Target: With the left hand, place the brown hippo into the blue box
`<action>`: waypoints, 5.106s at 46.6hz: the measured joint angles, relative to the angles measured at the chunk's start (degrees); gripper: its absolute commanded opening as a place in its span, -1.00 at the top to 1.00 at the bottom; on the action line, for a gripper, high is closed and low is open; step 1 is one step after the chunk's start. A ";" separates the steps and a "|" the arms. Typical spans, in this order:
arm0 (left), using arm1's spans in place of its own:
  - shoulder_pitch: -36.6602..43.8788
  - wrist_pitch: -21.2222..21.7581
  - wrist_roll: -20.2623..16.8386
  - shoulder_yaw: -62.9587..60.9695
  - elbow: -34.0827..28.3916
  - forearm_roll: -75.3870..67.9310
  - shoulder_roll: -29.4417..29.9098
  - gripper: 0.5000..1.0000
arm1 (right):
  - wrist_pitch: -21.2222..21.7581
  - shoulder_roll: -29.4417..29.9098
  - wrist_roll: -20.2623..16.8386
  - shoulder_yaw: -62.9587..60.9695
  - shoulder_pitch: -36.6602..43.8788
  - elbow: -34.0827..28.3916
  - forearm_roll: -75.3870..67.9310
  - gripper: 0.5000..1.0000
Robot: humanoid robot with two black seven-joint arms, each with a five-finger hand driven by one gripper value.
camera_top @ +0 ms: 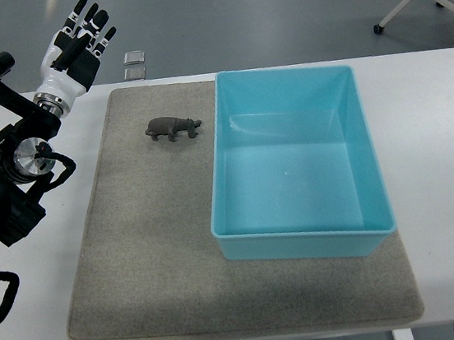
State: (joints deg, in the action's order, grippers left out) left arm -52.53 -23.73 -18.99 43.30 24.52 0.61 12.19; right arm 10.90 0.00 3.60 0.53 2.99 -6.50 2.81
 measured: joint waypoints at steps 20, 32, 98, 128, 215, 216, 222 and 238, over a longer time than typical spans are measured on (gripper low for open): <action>0.18 0.00 0.00 -0.29 0.00 -0.06 -0.81 -0.99 | 0.00 0.00 0.00 0.00 0.00 0.00 0.00 -0.74; 0.41 0.17 0.00 -0.40 0.00 -0.01 -0.95 -0.99 | 0.00 0.00 0.00 0.00 0.00 0.00 0.00 -0.74; -4.13 0.22 0.19 -7.93 5.30 -28.29 6.62 -0.98 | 0.00 0.00 0.00 0.00 0.00 0.00 0.00 -0.74; -9.20 2.55 0.70 -16.98 16.22 -64.03 12.11 -0.98 | 0.00 0.00 0.00 0.00 0.00 0.00 0.00 -0.74; -9.79 2.83 0.61 -22.30 16.23 -91.14 9.69 -0.91 | 0.00 0.00 0.00 0.00 0.01 0.00 0.00 -0.74; -9.73 2.82 0.61 -22.34 16.22 -91.14 9.69 -0.91 | 0.00 0.00 0.00 0.00 0.01 0.00 0.00 -0.74; -9.62 2.63 0.61 -22.37 16.15 -91.14 9.69 -0.91 | 0.00 0.00 0.00 0.00 0.01 0.00 0.00 -0.74; -9.62 2.71 0.53 -23.52 15.83 -91.22 9.60 -0.60 | 0.00 0.00 0.00 0.00 0.00 0.00 0.00 -0.74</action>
State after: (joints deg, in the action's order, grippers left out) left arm -62.14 -21.02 -18.46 19.78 40.35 -90.61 21.80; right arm 10.90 0.00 3.60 0.53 2.99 -6.50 2.81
